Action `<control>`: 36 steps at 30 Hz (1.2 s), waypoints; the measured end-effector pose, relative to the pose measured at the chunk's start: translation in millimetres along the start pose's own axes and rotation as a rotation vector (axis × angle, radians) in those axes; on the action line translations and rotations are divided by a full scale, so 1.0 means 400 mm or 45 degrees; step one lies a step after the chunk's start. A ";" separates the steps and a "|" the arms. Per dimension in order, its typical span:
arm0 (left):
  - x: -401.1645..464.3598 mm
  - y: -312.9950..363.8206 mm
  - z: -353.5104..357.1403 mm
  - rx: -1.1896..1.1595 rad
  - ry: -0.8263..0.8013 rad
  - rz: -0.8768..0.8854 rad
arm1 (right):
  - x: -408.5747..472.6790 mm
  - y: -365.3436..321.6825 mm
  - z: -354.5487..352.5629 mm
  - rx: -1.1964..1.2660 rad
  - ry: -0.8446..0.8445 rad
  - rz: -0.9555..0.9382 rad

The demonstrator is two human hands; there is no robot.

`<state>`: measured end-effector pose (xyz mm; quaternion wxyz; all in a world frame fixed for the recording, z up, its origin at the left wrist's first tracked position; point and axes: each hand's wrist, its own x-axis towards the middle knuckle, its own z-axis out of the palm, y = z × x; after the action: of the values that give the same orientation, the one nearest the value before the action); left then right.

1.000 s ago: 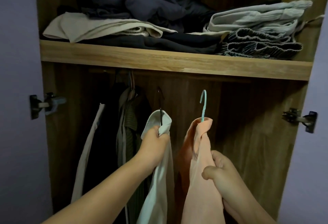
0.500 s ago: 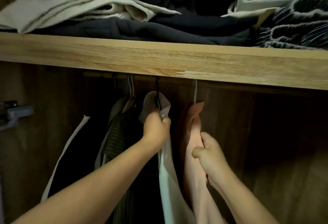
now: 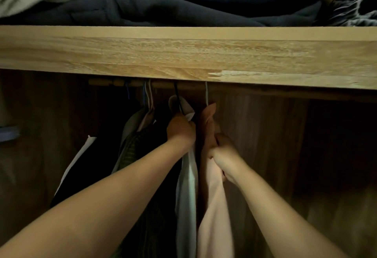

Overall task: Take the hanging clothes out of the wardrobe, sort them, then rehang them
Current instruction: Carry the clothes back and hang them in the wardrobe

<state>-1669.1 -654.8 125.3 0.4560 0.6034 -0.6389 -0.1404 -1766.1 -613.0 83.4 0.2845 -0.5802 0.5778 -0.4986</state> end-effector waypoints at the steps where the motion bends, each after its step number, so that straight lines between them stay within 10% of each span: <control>1: -0.001 -0.009 0.005 0.033 -0.024 -0.003 | 0.003 0.000 0.008 -0.022 -0.014 0.005; 19: -0.231 -0.144 -0.104 0.053 -0.240 0.204 | -0.094 0.020 0.042 -0.072 -0.089 -0.114; 36: -0.471 -0.263 -0.227 0.227 -0.622 0.106 | -0.376 0.038 0.089 -1.001 -0.227 -0.122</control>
<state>-1560.3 -476.1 20.1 0.2388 0.5626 -0.7642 -0.2062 -1714.8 -480.8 19.6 0.0663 -0.7120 0.6699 -0.2000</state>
